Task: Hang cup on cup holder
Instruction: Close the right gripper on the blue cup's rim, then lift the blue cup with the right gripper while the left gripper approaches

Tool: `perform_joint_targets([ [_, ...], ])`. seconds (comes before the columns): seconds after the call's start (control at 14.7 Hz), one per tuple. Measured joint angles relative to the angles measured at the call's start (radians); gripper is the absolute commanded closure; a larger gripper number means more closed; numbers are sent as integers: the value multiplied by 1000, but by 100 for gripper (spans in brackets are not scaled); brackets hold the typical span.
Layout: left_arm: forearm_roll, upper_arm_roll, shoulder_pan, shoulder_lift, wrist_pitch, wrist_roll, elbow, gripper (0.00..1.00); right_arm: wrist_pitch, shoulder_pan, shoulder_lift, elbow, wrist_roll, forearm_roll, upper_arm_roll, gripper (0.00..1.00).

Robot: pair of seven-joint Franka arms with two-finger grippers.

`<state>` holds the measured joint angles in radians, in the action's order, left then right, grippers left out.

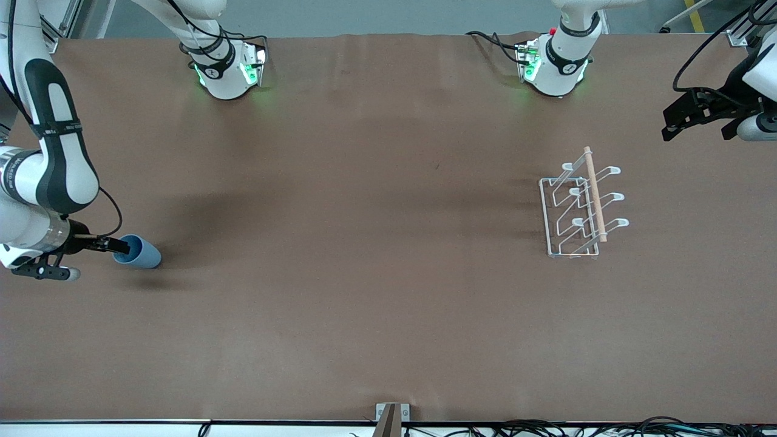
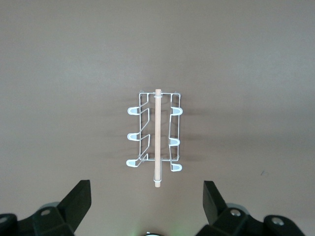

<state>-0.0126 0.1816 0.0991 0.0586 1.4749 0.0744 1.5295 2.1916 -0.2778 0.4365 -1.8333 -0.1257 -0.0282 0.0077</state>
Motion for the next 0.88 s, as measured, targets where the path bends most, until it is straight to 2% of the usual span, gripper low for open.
perform_joint_targets([
  [0.2, 0, 0, 1, 0, -8, 0, -1, 0, 2, 0, 15, -1, 0, 0, 0, 63],
  [0.34, 0, 0, 2, 0, -8, 0, -1, 0, 3, 0, 25, -2, 0, 1, 0, 84],
  [0.41, 0, 0, 2, 0, -8, 0, -1, 0, 4, 0, 28, -2, 0, 1, 0, 91],
  [0.48, 0, 0, 2, 0, -9, 0, -1, 0, 5, -1, 32, -2, 0, 2, 0, 96],
  [0.88, 0, -1, 3, 0, -11, -4, -1, 0, -1, -3, 35, 3, 1, 3, 6, 99],
])
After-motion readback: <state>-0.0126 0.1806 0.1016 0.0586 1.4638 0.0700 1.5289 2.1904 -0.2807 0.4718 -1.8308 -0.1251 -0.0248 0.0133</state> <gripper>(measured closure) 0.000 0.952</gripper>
